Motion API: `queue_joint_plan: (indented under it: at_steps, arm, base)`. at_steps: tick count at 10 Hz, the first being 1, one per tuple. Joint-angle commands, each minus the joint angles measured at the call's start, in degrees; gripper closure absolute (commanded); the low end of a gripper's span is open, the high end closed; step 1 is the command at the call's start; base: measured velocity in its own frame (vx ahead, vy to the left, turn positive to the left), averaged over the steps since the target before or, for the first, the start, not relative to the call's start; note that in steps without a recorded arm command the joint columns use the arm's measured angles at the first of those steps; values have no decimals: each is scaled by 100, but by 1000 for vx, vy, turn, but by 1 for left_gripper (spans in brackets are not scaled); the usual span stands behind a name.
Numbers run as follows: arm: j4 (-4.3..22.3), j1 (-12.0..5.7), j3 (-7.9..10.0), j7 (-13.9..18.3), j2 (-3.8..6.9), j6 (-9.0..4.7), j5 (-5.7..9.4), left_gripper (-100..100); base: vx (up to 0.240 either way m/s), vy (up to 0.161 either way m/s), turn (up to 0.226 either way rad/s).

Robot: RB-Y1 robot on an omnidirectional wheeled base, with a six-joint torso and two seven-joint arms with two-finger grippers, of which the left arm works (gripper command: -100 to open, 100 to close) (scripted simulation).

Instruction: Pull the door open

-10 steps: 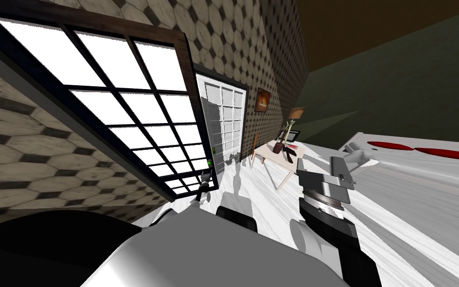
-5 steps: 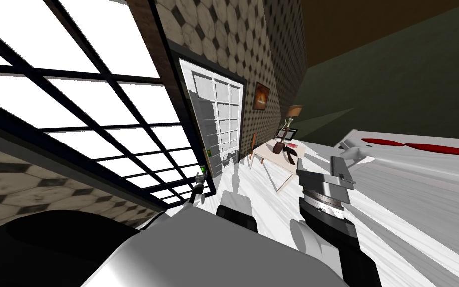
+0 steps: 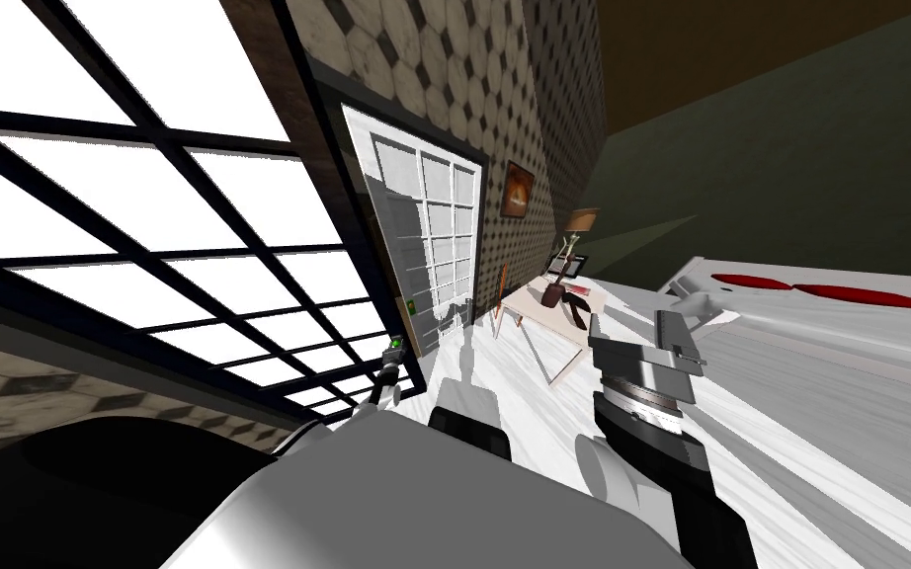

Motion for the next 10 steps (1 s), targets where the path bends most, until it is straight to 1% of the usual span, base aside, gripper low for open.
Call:
queue_joint_plan:
  at_steps: [1, 5, 6, 7, 10]
  arm:
    - [9, -2, -2, -3, -4, -8, -1, 100]
    - [9, -2, -2, -3, -4, -8, -1, 100]
    - [-18, 15, -97, 58, 16, 5, -54, 100]
    - [-39, 26, -156, 102, 32, 5, -86, 100]
    - [-116, 66, -375, 265, 91, 4, -207, 100]
  base:
    - [-35, -6, 4]
    - [-8, -1, -4]
    - [-134, -2, -55]
    - [-206, 11, -86]
    - [-233, 5, -78]
